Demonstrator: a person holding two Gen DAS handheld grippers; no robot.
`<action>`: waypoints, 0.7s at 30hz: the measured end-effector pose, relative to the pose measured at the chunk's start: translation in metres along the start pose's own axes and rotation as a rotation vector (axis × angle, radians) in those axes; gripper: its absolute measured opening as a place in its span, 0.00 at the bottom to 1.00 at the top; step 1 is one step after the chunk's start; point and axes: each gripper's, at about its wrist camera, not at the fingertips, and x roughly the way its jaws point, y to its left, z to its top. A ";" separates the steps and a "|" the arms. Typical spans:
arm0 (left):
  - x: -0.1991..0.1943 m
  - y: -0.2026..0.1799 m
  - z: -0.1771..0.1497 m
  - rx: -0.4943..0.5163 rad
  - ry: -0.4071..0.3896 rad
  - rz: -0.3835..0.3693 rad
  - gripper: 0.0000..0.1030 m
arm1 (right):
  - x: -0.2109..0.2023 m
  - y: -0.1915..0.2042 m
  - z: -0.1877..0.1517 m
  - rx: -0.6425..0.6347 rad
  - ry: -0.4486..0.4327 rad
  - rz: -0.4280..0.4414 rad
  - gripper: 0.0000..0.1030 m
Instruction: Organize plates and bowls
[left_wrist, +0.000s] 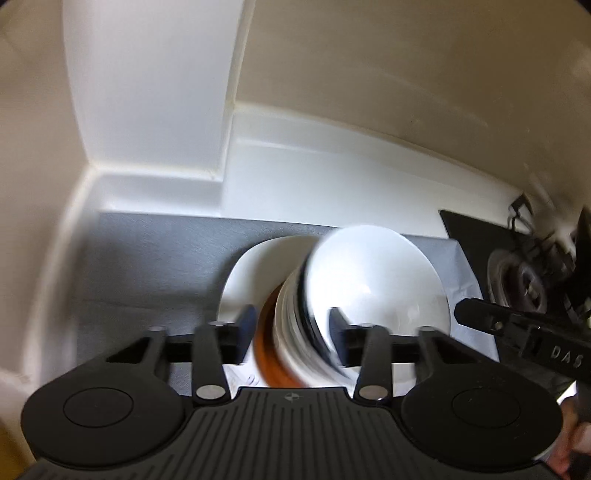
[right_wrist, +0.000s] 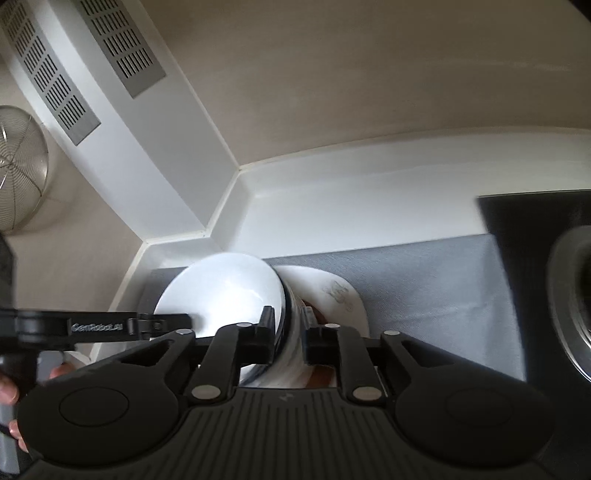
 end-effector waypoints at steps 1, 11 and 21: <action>-0.010 -0.005 -0.010 0.018 -0.015 -0.002 0.55 | -0.008 0.001 -0.011 0.016 0.001 -0.006 0.36; -0.107 -0.063 -0.114 -0.072 -0.015 0.144 0.84 | -0.086 0.038 -0.115 -0.106 0.067 -0.156 0.65; -0.244 -0.158 -0.153 -0.057 -0.159 0.287 0.98 | -0.232 0.074 -0.120 -0.175 -0.003 -0.205 0.87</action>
